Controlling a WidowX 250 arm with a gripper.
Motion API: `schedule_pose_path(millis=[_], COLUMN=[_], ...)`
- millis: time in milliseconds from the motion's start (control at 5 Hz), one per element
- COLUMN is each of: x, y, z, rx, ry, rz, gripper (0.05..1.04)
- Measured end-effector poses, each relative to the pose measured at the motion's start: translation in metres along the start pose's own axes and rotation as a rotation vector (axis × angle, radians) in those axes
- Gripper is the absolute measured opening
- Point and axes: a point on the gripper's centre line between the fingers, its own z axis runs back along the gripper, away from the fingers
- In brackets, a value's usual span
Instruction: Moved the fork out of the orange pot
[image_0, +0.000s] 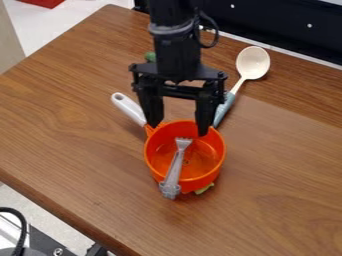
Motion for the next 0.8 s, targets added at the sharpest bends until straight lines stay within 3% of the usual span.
schedule_pose_path(millis=[200,400,800], x=[-0.015,-0.023,-0.017], y=[-0.001,-0.004,-0.007], z=[-0.014,-0.022,-0.024], rx=[0.000,0.006,0.008], ry=[0.051,0.046,-0.009], rz=[-0.053,-0.077,-0.052], gripper=[0.995,0.995,0.995])
